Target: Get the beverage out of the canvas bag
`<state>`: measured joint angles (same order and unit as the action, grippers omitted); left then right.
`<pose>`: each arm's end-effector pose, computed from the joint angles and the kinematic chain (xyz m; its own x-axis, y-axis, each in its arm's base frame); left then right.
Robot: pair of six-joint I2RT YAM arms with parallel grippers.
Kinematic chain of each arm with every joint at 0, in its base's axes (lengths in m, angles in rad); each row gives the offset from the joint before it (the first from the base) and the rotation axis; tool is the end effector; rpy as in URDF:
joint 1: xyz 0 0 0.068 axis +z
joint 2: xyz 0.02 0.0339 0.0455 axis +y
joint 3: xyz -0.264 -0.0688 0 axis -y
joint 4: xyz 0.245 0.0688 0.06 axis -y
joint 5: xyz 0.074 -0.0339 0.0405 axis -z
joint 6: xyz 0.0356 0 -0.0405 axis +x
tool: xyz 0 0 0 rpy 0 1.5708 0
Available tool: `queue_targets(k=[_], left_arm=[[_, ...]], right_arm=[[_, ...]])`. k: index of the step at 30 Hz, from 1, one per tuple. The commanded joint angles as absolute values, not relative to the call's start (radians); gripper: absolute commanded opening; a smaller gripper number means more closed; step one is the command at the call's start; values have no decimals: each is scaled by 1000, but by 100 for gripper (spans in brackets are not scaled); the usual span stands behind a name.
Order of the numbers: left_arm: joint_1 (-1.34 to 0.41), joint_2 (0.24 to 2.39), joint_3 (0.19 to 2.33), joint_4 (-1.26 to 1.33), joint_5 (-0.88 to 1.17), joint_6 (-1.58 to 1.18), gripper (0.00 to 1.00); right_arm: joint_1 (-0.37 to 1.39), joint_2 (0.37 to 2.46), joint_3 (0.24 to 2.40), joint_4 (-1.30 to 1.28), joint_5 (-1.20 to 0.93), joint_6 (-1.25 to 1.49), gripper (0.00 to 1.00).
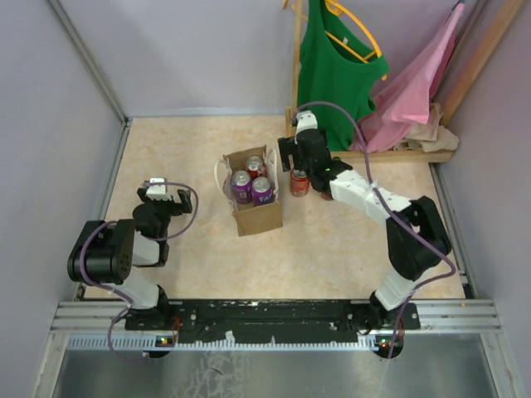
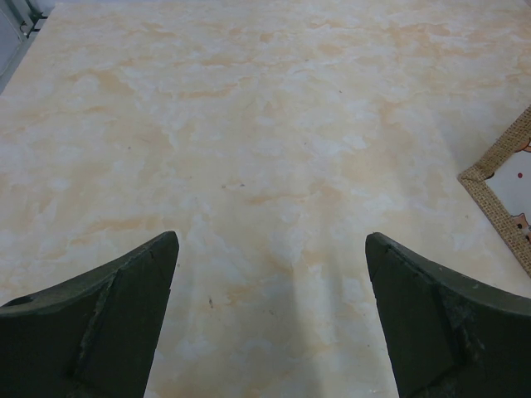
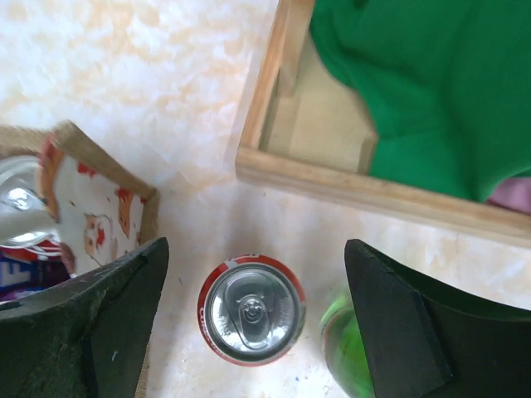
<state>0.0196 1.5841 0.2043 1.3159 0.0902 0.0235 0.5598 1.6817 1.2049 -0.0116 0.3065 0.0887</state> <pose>0.2382 0.0015 0.1413 -0.0622 0.0222 -0.9978 0.0718 0.9973 0.0177 0.3360 0.1979 0.2661 -0.4209 -0.1641 -0.8922 -0.2442 0.9677 -0.0628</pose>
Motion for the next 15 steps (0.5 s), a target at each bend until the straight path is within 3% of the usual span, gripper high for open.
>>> queue_targets(k=[1,6,15], left_arm=[[20,1591,215,1330,101,28,100],[20,1591,215,1330,100,28,100],[20,1590,215,1330,101,28,100]], right_arm=[[585,1501,1262,56,391,56,87],[721,1370,1248,114,503,-54,86],[830,1337,1349,-42,225,-42,80]])
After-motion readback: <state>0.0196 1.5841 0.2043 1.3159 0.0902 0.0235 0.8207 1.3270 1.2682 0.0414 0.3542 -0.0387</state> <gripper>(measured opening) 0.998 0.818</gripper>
